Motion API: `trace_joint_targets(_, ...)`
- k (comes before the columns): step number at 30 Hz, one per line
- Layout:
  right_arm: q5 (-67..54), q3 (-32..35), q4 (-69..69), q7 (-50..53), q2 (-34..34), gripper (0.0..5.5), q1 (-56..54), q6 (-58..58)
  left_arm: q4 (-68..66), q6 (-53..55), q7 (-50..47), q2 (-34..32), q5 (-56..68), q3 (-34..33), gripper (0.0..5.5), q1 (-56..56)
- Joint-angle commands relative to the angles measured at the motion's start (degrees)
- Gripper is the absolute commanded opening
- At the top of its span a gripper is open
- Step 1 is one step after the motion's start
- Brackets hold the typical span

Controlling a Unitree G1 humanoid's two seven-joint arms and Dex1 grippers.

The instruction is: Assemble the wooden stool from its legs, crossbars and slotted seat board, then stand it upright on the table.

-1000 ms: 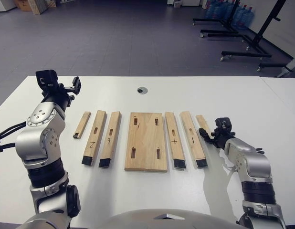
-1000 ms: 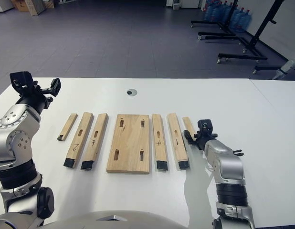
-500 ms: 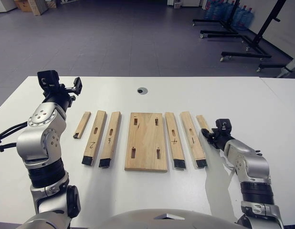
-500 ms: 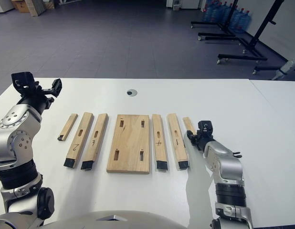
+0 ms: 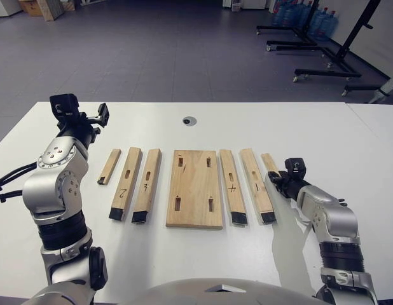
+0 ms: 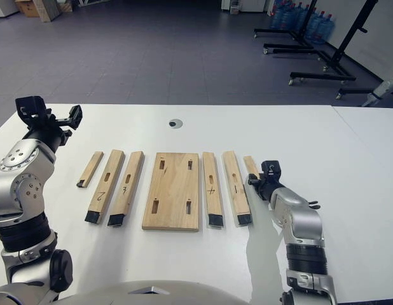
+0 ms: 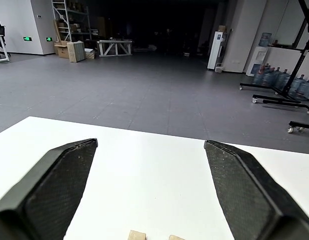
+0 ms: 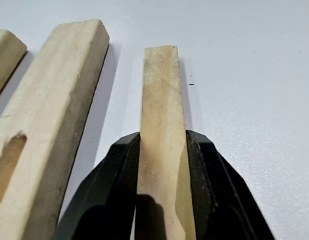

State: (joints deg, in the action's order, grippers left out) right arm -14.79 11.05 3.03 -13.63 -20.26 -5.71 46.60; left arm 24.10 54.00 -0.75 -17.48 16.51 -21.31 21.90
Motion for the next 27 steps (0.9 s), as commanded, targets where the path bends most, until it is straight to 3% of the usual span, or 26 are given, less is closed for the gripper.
trace_joint_targets(1,-2.2,2.8,-0.5,-0.4,-0.6,1.27,-2.5,3.1,-1.2,1.7,0.2,0.5,1.9,-1.9,3.92,1.8)
trace_joint_targets(9,-7.2,8.6,-0.5,-2.8,-5.7,1.27,-16.2,6.0,-1.9,4.2,8.1,-1.1,12.8,-5.5,3.92,5.5)
trace_joint_targets(14,-17.5,9.9,3.1,-6.5,-3.2,1.27,-23.4,13.1,-2.5,9.5,11.6,2.3,27.0,-7.8,3.92,9.2)
trace_joint_targets(19,-23.9,6.7,11.7,-9.9,-0.6,1.27,-25.5,11.4,-5.1,14.7,0.7,13.9,50.7,-12.2,3.92,13.0)
trace_joint_targets(23,-12.7,-5.3,17.6,-10.8,-1.3,1.27,-22.2,-3.4,-5.9,12.0,-15.4,21.1,61.4,-8.8,3.92,10.9)
trace_joint_targets(27,-5.0,-12.0,17.5,-10.2,0.4,1.27,-20.4,-15.1,-6.6,7.2,-24.6,23.0,70.1,-5.8,3.92,9.0)
